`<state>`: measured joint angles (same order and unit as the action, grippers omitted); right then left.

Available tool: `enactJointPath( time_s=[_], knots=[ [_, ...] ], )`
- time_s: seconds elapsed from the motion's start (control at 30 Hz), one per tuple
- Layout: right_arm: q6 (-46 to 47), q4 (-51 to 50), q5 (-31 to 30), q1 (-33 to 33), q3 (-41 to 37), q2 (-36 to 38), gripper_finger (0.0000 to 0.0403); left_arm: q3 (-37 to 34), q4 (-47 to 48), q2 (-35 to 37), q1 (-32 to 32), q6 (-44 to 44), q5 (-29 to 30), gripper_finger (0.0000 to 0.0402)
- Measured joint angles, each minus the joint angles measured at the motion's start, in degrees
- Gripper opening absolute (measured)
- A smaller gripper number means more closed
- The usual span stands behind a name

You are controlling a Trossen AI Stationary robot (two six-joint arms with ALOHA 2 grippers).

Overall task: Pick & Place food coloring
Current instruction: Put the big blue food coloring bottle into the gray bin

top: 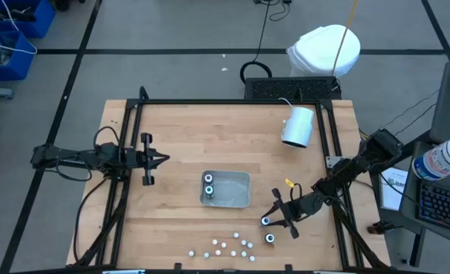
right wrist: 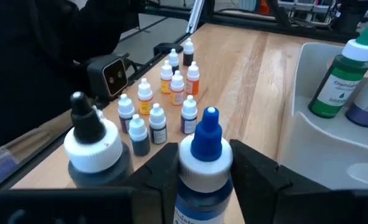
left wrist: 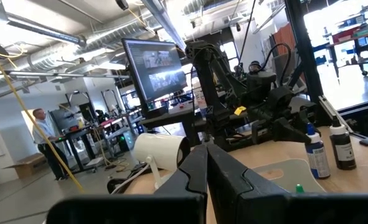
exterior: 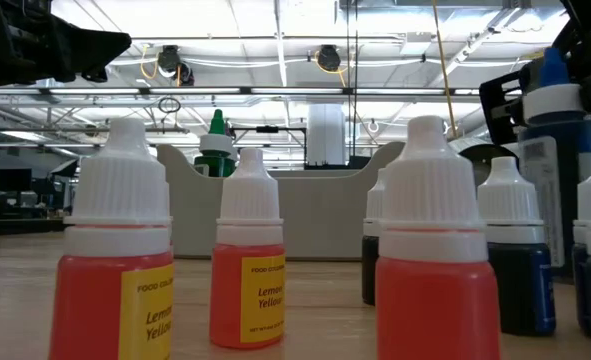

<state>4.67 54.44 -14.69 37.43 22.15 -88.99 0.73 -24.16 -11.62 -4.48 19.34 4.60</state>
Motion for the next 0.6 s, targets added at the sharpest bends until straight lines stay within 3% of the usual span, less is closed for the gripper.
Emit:
enactJointPath(
  time_s=[0.2, 0.37, 0.6],
  knots=[
    [0.07, 4.0, 0.3, -2.0, -0.02, 0.02, 0.0125, 0.0, 0.0, 0.0, 0.0, -0.01, 0.02, 0.001],
    [-0.9, 5.93, 9.4, -4.66, 1.86, 0.43, 0.0113, 0.0, 0.0, 0.0, -0.01, -0.01, 0.02, 0.001],
    [-5.99, -4.94, 13.77, -7.23, 10.46, 0.46, 0.0123, 0.0, 0.09, 0.0, -0.01, -0.01, 0.04, 0.001]
  ],
)
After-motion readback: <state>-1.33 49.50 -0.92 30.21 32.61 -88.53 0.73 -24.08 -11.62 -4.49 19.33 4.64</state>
